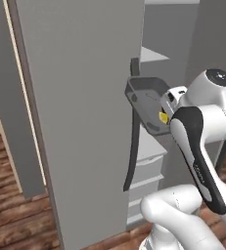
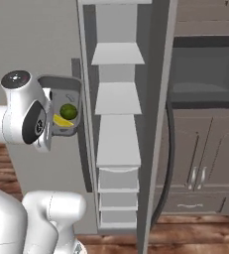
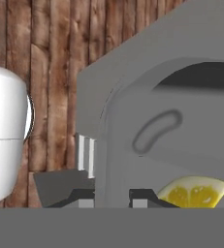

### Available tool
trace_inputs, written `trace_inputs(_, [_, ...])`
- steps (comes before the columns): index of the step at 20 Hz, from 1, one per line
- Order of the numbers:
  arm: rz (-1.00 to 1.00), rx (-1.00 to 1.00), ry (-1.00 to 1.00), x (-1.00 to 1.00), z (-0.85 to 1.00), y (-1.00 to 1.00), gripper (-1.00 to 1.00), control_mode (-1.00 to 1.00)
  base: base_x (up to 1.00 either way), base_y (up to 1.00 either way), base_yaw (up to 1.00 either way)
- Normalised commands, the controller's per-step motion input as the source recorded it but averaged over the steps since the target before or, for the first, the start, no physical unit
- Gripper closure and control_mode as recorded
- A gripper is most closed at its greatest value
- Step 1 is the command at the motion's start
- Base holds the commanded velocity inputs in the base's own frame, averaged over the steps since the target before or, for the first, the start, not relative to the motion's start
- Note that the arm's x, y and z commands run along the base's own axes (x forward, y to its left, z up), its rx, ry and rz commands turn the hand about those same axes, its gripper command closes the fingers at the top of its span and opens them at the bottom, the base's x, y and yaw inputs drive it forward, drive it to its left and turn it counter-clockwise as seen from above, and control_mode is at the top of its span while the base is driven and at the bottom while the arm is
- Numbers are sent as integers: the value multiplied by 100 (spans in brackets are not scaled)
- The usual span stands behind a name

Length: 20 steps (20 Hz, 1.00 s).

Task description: Take the lemon wedge and lime out of the freezer and place them in the tupperware container on the counter. Then put the tupperware containing the vegetables back in the freezer.

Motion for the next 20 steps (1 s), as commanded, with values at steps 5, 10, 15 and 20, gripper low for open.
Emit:
trace_inputs(5, [0, 0, 0, 0, 0, 0, 100, 100, 43, -28, 10])
trace_inputs(10, [0, 0, 0, 0, 0, 0, 100, 100, 42, -43, 9])
trace_inputs(15, [0, 0, 0, 0, 0, 0, 100, 100, 44, -36, 6])
trace_inputs(20, [0, 0, 0, 0, 0, 0, 100, 100, 42, -28, 4])
